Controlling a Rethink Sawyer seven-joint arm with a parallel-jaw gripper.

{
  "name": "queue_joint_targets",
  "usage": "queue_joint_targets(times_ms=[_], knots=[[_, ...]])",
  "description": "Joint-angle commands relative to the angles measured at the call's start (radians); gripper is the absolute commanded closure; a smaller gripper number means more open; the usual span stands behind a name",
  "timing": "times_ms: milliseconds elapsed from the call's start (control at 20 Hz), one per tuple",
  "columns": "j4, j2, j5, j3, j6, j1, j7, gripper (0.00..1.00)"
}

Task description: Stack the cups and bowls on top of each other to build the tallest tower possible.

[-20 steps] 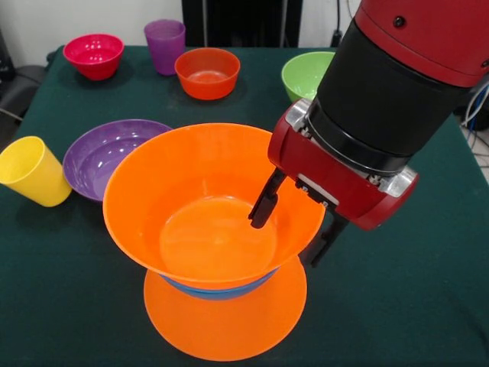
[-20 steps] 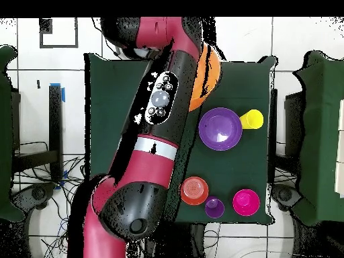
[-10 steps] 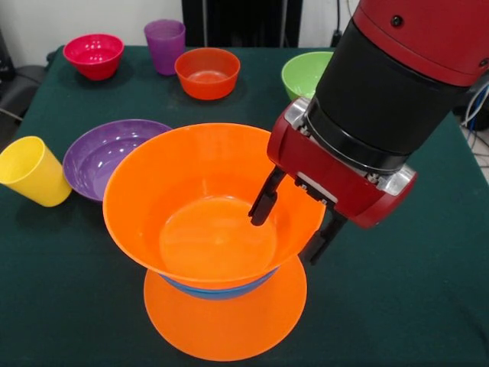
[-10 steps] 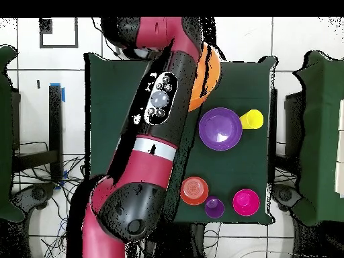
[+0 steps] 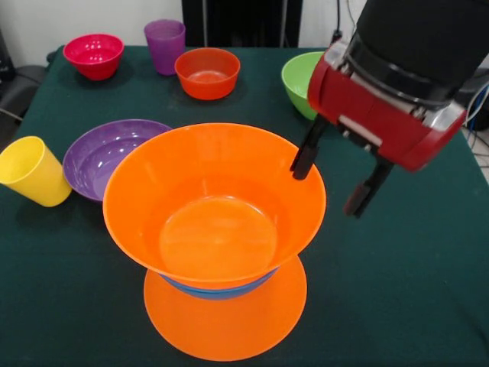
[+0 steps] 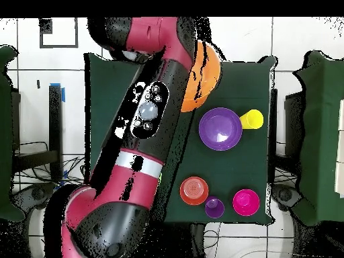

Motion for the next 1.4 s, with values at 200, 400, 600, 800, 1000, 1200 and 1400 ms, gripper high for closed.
queue_joint_targets(times_ms=[200,400,600,800,1000,1200,1400], knots=[[0.337,-0.183,-0.029,0.203,-0.087,0.086,0.117,0.00],[0.494,-0.257,-0.041,0.231,-0.131,0.128,0.095,0.00],[0.606,-0.311,-0.046,0.258,-0.198,0.146,0.061,0.00],[0.682,-0.346,-0.052,0.273,-0.250,0.153,0.041,0.00],[0.757,-0.380,-0.057,0.292,-0.287,0.162,0.032,0.00],[0.803,-0.406,-0.068,0.302,-0.300,0.167,0.028,0.00],[0.832,-0.426,-0.078,0.306,-0.300,0.169,0.028,0.00]])
